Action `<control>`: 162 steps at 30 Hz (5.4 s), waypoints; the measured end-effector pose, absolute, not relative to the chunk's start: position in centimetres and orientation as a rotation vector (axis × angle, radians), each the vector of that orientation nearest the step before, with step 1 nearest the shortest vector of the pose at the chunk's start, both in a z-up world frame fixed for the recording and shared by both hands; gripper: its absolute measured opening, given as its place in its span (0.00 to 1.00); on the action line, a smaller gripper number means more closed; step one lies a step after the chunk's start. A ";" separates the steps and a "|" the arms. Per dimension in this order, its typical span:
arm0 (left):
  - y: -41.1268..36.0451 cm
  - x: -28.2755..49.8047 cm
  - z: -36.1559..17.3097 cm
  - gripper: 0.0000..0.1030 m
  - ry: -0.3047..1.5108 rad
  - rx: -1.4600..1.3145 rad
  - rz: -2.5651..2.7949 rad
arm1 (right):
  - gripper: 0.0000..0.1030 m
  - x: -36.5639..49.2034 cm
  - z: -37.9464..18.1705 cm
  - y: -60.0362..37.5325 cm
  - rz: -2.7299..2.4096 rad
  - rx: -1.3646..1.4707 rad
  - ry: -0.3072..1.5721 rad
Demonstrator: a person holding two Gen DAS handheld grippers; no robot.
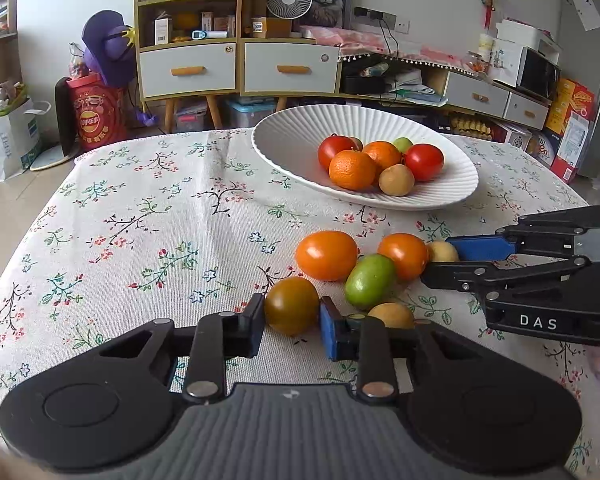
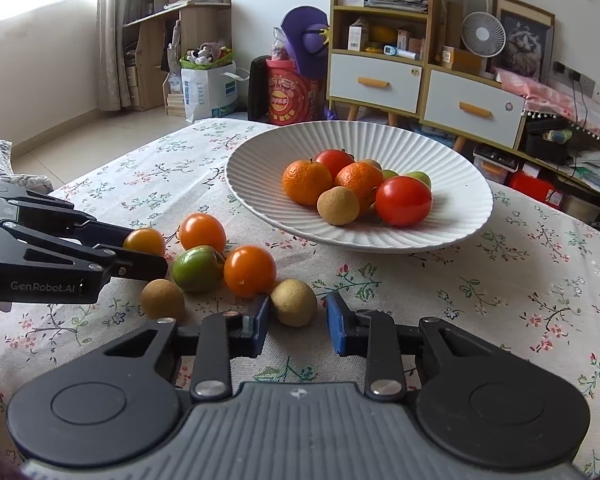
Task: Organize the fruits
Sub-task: 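Close the left tool on a dark olive tomato while the right tool grasps a tan longan, then lift and carry the tomato into the white bowl with the left tool while the right tool carries the longan, then open both tools to release the tomato and longan in the bowl, then withdraw both open tools from the bowl back over the loose fruit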
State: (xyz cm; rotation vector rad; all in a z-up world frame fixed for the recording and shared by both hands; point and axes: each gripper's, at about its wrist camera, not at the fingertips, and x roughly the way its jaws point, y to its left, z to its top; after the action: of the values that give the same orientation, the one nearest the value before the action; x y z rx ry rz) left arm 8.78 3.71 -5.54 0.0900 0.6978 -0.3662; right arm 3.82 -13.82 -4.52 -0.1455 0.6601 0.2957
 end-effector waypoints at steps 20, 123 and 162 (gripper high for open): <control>3.4 8.9 -5.1 0.19 0.702 0.085 -0.374 | 0.22 4.1 -4.1 -13.6 0.294 -0.143 0.669; 0.9 10.9 1.0 0.75 0.731 0.052 -0.290 | 0.72 6.2 1.9 -19.5 0.128 0.059 0.668; 1.4 5.2 -4.6 0.93 0.799 0.191 -0.348 | 0.99 2.6 -2.0 -15.2 0.172 -0.090 0.724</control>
State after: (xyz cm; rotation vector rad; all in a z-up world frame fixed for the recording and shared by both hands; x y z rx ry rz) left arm 5.25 1.44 -4.62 0.1906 0.7994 -0.3483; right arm 2.61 -15.20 -2.04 -0.0904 0.7242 0.1717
